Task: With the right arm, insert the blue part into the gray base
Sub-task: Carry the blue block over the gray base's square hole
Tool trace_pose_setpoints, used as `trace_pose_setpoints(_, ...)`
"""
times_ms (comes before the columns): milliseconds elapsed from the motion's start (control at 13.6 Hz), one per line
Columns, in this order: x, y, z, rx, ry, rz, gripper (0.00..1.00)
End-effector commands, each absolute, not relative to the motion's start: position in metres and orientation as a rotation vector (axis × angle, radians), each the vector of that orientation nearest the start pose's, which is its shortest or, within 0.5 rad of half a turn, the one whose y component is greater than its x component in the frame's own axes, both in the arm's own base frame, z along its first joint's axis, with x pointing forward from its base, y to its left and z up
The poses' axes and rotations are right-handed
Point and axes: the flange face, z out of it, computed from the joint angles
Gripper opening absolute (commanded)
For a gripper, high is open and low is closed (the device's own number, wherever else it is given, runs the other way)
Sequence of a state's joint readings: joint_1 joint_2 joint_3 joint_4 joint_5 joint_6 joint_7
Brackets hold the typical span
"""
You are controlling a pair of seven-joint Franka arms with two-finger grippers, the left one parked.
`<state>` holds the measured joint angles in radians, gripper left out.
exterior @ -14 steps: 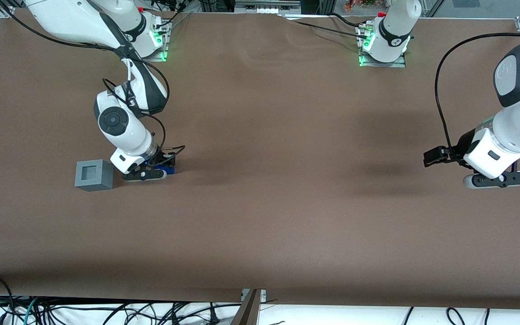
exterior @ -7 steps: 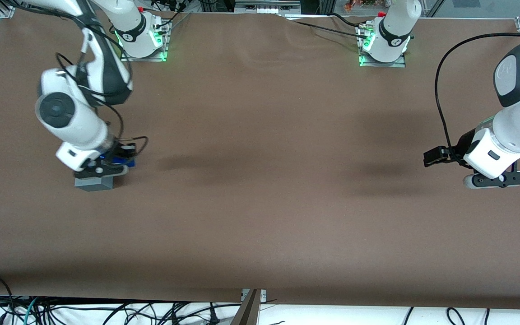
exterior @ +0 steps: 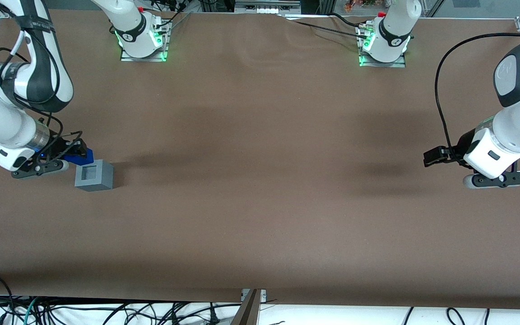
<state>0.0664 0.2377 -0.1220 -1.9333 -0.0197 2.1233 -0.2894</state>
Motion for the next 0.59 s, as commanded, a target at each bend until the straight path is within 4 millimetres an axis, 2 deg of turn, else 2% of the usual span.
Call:
trace_pose_setpoints(0,0.606,-0.042,0.335,-3.147,-0.377,0.060,0.25)
trace_pose_setpoints(147,0.610,-0.044,0.331,-3.152,-0.381,0.030,0.25)
trace_pose_setpoints(293,0.611,-0.056,0.318,-3.149,-0.344,0.042,0.25)
trace_pose_setpoints(513,0.612,-0.059,0.314,-3.151,-0.340,0.033,0.25)
